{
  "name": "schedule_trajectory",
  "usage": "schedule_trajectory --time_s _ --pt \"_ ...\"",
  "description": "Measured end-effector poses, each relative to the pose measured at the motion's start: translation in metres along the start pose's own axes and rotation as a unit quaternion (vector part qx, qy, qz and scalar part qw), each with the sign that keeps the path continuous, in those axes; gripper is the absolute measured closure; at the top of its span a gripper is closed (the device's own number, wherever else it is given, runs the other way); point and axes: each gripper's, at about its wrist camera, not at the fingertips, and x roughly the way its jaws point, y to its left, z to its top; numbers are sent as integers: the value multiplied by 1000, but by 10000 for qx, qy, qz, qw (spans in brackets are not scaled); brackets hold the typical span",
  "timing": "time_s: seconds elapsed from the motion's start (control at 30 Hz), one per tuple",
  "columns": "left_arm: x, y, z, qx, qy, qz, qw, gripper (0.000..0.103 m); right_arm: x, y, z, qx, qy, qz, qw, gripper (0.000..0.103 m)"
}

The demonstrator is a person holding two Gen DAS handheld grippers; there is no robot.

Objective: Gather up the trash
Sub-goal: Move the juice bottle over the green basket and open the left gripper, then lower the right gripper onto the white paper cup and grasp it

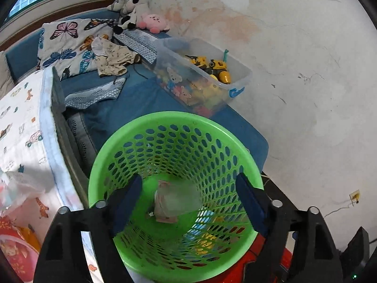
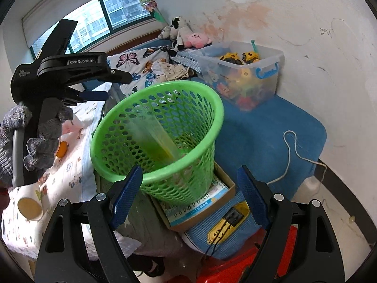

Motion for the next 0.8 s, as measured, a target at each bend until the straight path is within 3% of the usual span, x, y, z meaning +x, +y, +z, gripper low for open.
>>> schedule_trajectory --time_s 0.17,0.4,0.8 --pt "-22 8 -7 70 -20 114 9999 25 -4 5 -4 -60 7 -4 10000 21" --pt "-82 25 -26 113 -387 165 9990 25 -15 27 -5 -236 -54 146 9996 21" --pt "-182 101 -94 -303 -832 684 9937 25 -28 90 -7 -824 -80 735 9939 21"
